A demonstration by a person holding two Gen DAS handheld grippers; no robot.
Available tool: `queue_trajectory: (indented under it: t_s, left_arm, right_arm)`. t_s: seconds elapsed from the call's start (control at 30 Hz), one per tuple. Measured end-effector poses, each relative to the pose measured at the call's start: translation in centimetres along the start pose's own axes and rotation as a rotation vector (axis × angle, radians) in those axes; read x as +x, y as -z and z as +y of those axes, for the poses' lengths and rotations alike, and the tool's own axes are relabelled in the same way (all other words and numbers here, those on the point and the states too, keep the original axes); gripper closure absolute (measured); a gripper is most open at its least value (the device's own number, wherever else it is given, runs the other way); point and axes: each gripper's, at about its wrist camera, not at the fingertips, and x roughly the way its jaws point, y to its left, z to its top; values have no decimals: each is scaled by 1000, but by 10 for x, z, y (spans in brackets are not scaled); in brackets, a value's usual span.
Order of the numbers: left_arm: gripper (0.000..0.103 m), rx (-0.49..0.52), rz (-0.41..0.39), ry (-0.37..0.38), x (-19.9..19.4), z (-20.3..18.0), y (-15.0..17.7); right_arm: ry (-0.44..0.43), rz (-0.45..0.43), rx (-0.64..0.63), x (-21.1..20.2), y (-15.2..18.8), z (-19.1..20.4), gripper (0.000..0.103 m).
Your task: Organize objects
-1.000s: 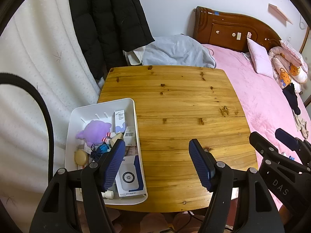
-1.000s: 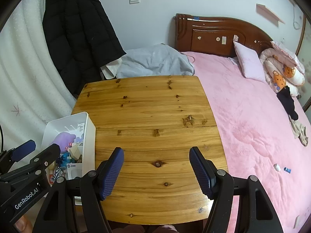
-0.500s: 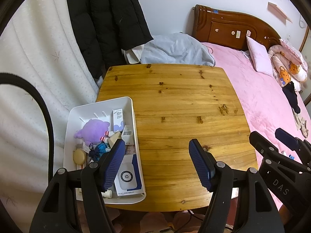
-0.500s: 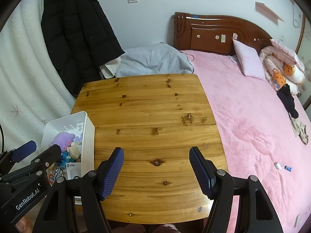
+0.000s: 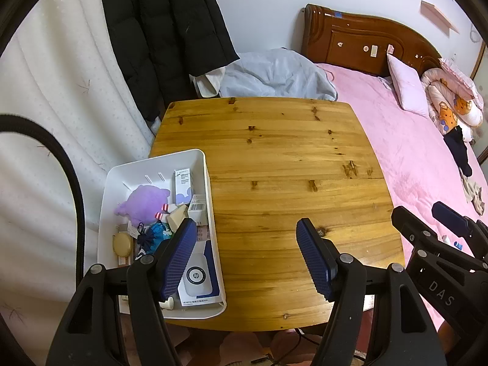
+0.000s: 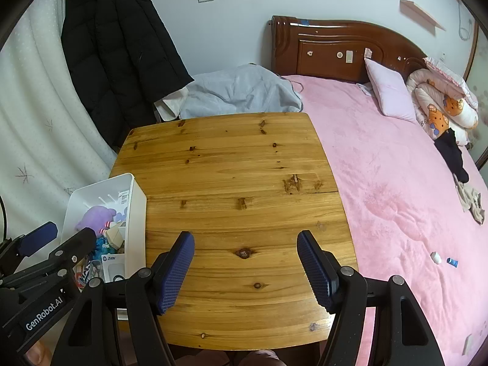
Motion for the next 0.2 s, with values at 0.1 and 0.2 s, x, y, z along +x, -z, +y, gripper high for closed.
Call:
queue_trajectory:
  t_s: [0.1, 0.2]
  left_arm:
    - [31, 0, 2, 1, 1, 0, -2]
    - [31, 1, 2, 1, 1, 0, -2]
  right_arm:
    - [0, -1, 1, 0, 0, 1, 32]
    - [0, 0, 1, 0, 0, 1, 32]
